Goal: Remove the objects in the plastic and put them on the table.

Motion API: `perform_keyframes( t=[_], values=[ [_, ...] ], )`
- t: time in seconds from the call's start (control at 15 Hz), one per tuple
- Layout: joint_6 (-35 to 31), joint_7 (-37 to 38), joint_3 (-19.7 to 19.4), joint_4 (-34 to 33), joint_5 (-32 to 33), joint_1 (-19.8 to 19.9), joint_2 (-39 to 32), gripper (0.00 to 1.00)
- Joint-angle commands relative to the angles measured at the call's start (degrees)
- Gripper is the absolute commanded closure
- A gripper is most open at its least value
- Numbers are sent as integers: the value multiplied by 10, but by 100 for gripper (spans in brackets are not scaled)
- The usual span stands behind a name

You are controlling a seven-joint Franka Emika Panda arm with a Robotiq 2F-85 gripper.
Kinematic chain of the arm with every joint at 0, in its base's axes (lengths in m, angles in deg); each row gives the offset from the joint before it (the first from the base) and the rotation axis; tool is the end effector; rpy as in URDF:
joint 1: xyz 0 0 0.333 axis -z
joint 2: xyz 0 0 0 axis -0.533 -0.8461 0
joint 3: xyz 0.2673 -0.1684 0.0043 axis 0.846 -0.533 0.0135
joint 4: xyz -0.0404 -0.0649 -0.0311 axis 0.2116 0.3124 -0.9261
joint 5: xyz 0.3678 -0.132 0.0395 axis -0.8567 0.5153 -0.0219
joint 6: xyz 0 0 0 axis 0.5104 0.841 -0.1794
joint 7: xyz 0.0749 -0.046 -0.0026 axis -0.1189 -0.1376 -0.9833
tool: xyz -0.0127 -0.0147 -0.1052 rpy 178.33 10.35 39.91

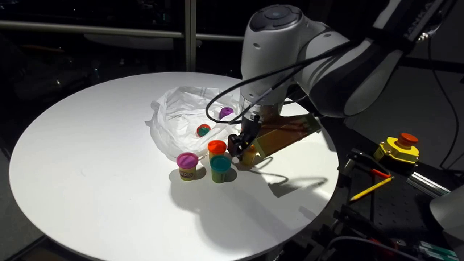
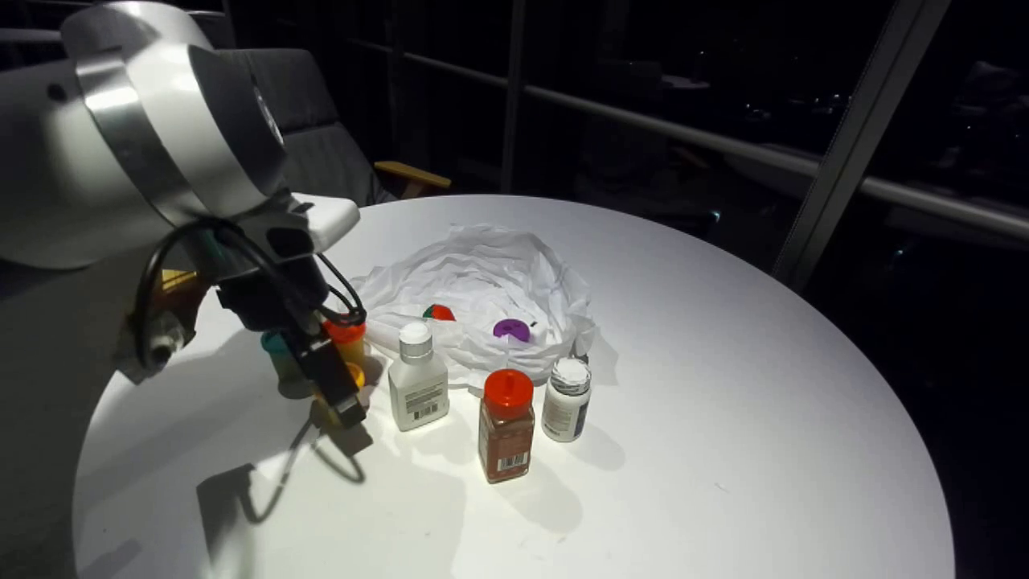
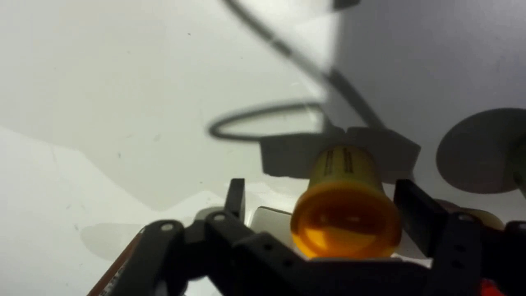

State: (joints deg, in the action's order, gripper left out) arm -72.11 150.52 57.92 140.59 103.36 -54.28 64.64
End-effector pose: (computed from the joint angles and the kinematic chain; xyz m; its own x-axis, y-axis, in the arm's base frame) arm 0.4438 0.1197 0.1232 0.9148 -0.3459 0.2085 -0.3918 -0.8855 0.2497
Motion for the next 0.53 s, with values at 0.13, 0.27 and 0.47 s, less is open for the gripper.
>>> perform_keyframes(
  t=[0.13,0.27,0.47],
  values=[
    [237,-237,139,-150,-109,85,6,0],
    [279,-312,128,-224,-100,77,-11,0],
    [294,-435,139,-335,-116,106,-63,0]
  ],
)
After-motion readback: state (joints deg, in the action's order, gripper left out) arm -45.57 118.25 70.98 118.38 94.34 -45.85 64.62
